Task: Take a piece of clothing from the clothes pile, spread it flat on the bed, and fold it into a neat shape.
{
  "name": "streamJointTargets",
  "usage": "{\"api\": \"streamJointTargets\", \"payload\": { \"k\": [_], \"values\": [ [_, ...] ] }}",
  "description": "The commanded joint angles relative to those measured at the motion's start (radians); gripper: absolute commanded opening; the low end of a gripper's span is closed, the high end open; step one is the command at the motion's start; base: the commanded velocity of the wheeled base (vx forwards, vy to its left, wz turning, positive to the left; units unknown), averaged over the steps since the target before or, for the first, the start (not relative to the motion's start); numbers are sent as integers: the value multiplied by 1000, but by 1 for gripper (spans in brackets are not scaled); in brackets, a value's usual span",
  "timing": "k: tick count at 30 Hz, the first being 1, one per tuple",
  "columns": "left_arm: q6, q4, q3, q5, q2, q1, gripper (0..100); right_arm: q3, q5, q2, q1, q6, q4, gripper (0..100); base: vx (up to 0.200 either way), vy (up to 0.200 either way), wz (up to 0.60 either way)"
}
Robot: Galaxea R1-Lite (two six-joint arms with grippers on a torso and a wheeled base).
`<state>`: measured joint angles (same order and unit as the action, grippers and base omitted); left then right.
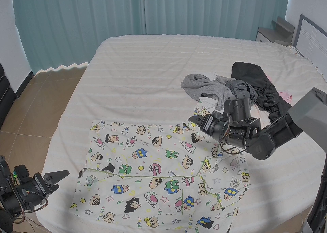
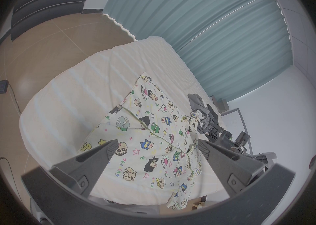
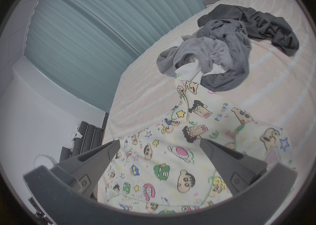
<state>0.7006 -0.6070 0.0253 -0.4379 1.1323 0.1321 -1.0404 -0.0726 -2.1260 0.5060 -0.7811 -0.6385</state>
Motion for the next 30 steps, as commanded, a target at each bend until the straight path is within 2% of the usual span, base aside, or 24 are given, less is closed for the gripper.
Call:
{"api": "streamJointTargets", "payload": {
  "k": [1, 5, 11, 30],
  "values": [
    [0, 0, 1, 2, -16, 1, 100, -139, -1, -127, -23, -1, 74, 100, 0, 0, 0],
    [2, 0, 1, 4, -29, 1, 100, -280, -1, -189, -32, -7, 189, 100, 0, 0, 0],
    [2, 0, 1, 4, -43, 1, 100, -343, -3, -252, -32, -3, 217, 100, 0, 0, 0],
    [14, 0, 1, 2, -37, 1, 100, -771, -1, -463, -43, -3, 474, 100, 0, 0, 0]
  ]
}}
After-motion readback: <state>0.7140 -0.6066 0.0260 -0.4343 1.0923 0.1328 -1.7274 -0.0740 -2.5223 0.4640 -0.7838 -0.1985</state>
